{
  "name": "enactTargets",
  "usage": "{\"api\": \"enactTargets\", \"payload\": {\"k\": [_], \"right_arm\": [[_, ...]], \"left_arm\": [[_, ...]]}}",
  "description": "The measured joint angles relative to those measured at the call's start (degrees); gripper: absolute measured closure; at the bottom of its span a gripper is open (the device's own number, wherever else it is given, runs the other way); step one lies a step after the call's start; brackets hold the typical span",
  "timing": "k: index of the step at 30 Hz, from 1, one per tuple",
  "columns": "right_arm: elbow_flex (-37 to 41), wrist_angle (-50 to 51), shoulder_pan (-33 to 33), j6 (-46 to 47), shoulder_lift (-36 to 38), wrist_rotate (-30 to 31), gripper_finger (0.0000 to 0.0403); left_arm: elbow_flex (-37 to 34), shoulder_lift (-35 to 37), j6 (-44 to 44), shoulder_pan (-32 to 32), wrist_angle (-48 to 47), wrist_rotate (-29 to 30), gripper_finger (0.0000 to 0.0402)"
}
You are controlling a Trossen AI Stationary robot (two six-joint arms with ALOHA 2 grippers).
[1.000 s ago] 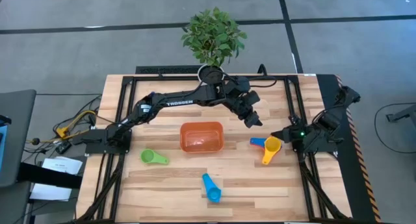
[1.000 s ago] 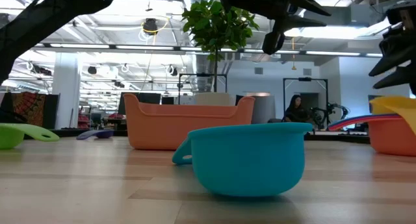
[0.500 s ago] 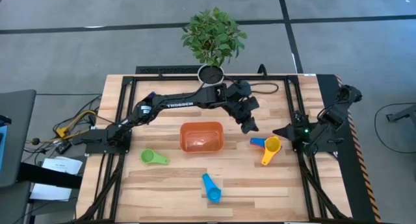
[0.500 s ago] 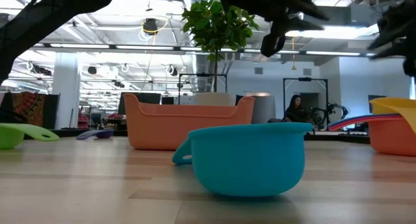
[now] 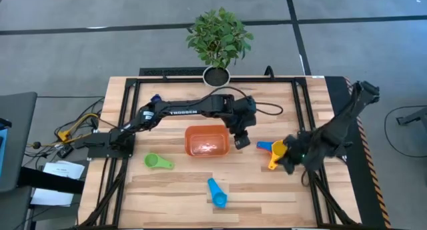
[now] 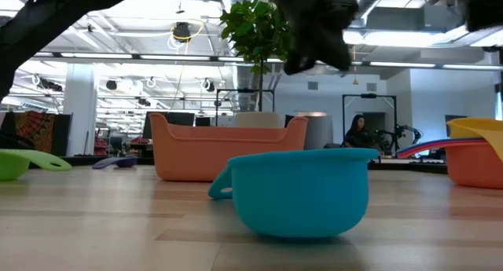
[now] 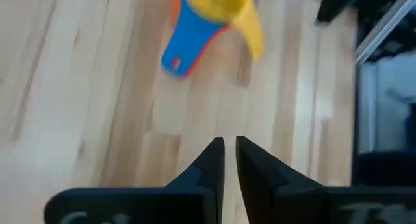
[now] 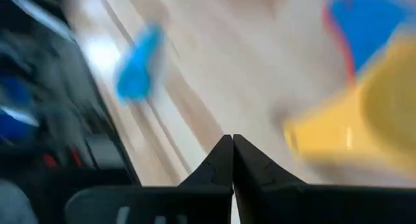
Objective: Nest measuring cups in basket
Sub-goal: Stack the yellow measuring cup on top of the blue measuring cup
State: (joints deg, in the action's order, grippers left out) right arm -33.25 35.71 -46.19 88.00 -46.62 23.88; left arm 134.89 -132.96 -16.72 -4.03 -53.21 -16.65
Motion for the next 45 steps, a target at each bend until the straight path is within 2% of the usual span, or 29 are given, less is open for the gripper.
{"api": "enactTargets", "payload": {"k": [3,6,14,24,28,33,39,45], "right_arm": [[-2.87,2.18,-3.17,4.29,-7.42,-5.85,0.0387],[-5.32,4.96,-6.29,8.11,-13.53,-6.48,0.0397],[-5.70,12.28,-9.37,22.98,-26.87,-7.29,0.0392],[-5.69,9.16,-7.48,24.43,-35.92,-5.71,0.0390],[-5.69,7.06,-5.74,22.17,-36.61,-1.80,0.0396],[-6.21,3.35,-3.84,16.20,-34.03,4.59,0.0396],[-8.83,11.37,-2.32,13.94,-30.12,12.40,0.0393],[-9.34,15.89,0.43,13.93,-24.95,13.59,0.0396]], "left_arm": [[0.07,1.90,2.70,0.35,-2.94,4.99,0.0386],[0.07,3.23,4.07,0.34,-5.18,9.41,0.0391],[0.09,4.06,4.05,0.31,-6.51,12.50,0.0393],[-0.17,4.06,5.58,0.35,-7.83,15.63,0.0393],[-0.17,4.06,6.30,0.35,-7.89,15.85,0.0393],[-0.17,4.06,6.86,0.35,-8.74,16.12,0.0393],[-0.17,4.02,8.15,0.35,-11.00,19.07,0.0393],[-0.17,4.00,10.26,0.24,-10.54,19.40,0.0393]]}}
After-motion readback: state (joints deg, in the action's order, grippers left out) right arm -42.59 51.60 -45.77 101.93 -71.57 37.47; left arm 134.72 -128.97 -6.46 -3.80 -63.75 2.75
